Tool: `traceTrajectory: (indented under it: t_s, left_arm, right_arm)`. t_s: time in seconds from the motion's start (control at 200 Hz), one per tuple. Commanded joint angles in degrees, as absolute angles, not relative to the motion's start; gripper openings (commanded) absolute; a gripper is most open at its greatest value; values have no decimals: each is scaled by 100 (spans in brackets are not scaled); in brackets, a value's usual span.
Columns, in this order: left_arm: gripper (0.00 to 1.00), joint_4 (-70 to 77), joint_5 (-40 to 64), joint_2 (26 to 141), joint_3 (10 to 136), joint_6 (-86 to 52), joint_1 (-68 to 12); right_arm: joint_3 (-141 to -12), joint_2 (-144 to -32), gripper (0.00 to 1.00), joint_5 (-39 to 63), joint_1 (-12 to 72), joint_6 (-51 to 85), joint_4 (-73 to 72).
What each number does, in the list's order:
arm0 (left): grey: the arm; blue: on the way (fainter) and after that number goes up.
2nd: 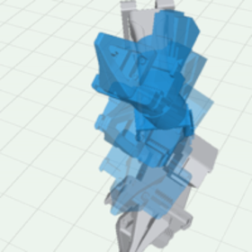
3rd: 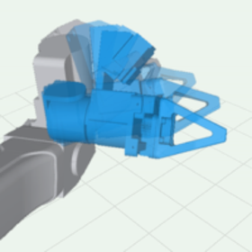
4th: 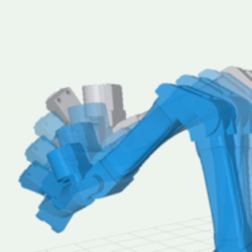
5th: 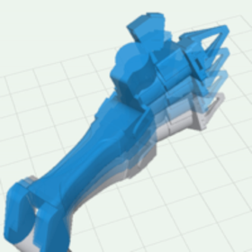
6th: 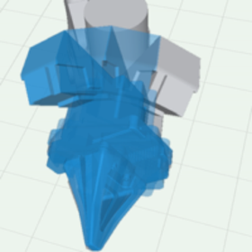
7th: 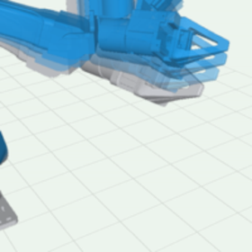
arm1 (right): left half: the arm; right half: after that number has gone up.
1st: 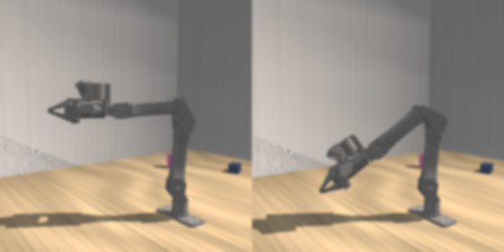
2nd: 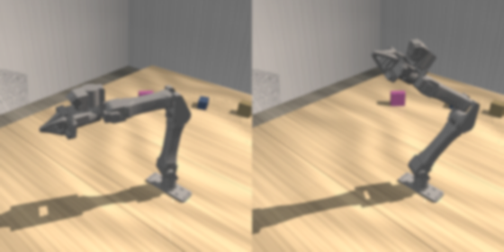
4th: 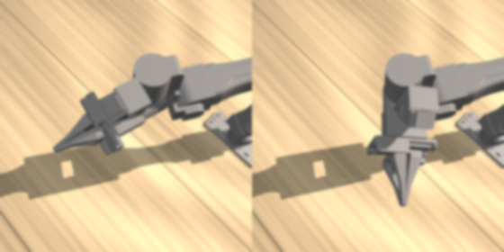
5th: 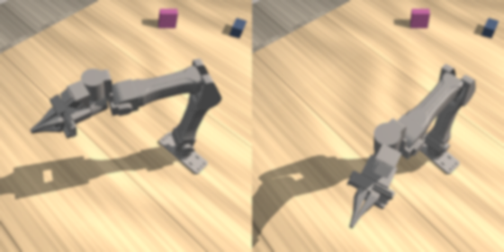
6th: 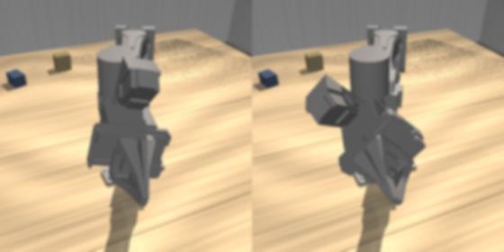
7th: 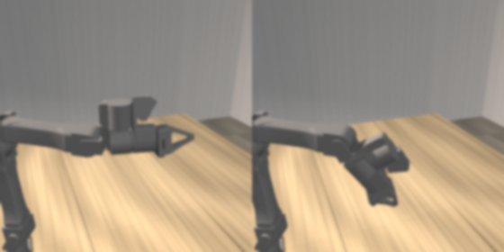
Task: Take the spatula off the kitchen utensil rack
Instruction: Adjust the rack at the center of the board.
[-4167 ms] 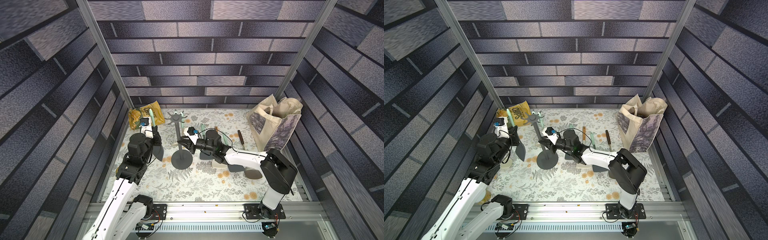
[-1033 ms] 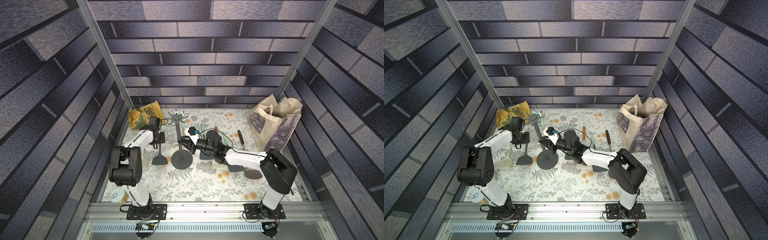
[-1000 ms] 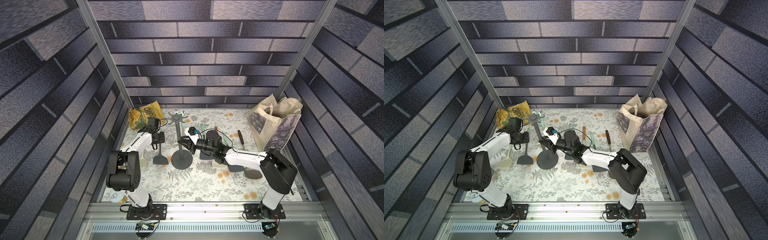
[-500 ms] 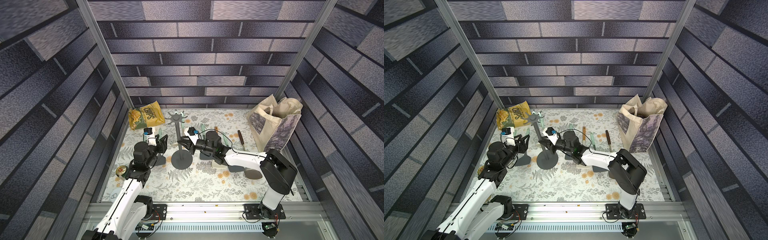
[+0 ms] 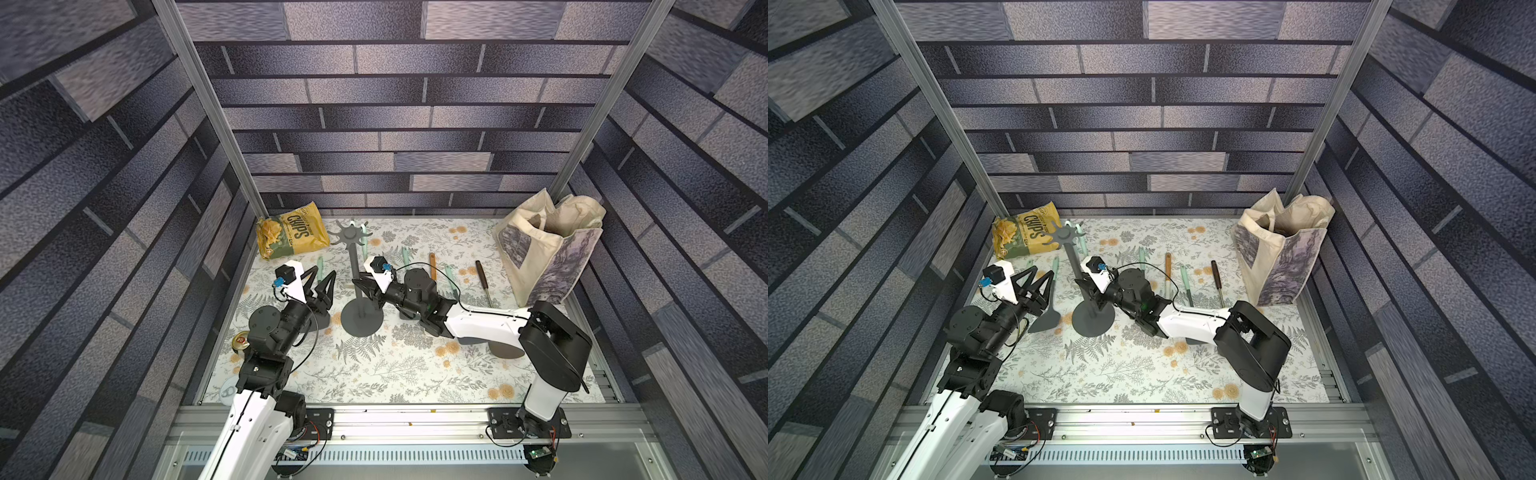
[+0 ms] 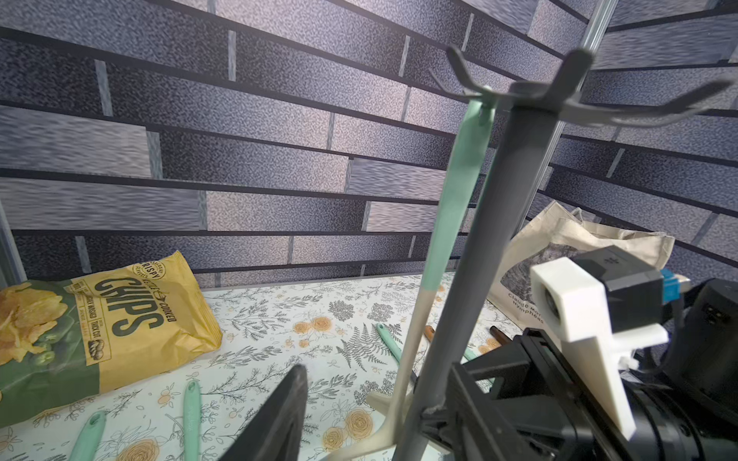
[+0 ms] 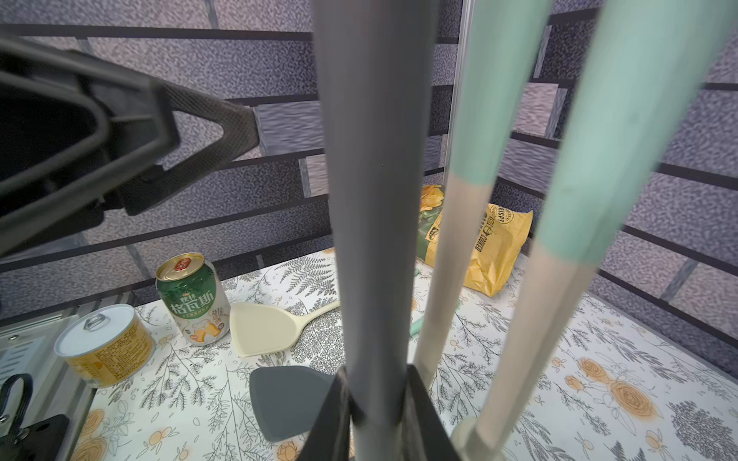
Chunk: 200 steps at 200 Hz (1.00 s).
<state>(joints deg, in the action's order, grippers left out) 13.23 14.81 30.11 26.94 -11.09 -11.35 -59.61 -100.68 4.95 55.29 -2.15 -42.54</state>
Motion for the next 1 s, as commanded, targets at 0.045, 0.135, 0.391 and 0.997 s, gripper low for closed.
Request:
traceTrajectory:
  t_s: [0.045,0.135,0.391,0.997]
  left_arm:
    - [56,1633,1416,3225,2891,-856,-1354]
    - [54,1819,1389,3412,2950,-788,-1481]
    - [52,2261,1167,3912,3084,-558,-1746]
    - [47,2733,1090,5045,3568,-226,-2048]
  right_arm:
    - [-5936,-9993,8,-339,5639,-19,-4550]
    - [-5936,-10001,7,-536,5684,83,-4577]
    - [-6055,-10107,7,-521,5726,101,-4544]
    - [-6056,-10204,8,4,5731,62,-4561]
